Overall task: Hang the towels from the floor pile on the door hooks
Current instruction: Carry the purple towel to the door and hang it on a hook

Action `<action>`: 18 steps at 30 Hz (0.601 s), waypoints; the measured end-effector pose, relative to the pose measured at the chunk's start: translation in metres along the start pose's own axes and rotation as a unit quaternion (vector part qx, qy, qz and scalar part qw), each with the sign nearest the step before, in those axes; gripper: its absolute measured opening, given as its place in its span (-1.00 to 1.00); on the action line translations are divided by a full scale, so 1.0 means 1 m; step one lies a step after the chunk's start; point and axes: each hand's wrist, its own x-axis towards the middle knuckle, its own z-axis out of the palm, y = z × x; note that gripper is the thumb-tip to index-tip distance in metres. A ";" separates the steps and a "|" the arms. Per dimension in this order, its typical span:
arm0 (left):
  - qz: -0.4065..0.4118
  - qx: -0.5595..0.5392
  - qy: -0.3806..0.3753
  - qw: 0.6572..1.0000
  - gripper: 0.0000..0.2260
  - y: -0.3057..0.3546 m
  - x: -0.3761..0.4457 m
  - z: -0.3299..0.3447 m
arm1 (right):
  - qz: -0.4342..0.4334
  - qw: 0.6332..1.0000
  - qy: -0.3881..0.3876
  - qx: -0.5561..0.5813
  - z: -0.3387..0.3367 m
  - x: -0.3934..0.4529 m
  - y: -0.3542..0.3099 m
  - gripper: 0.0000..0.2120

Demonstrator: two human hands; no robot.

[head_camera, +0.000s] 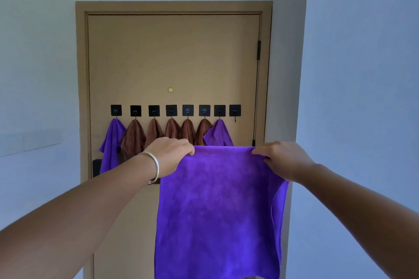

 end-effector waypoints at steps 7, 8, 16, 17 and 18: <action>0.001 -0.073 0.030 0.997 -0.72 -0.053 0.085 0.073 | 0.033 0.999 0.022 -0.021 0.057 0.089 0.030 -0.66; 0.007 -0.084 0.040 0.996 -0.78 -0.060 0.096 0.081 | 0.040 0.999 0.024 -0.022 0.064 0.102 0.033 -0.69; 0.020 -0.094 0.081 0.992 -0.83 -0.091 0.184 0.142 | 0.174 0.982 0.054 -0.052 0.114 0.180 0.044 -0.81; 0.018 -0.100 0.090 0.991 -0.86 -0.092 0.194 0.150 | 0.182 0.980 0.055 -0.052 0.122 0.187 0.049 -0.86; 0.019 -0.108 0.096 0.989 -0.88 -0.093 0.203 0.157 | 0.190 0.979 0.057 -0.052 0.128 0.193 0.054 -0.89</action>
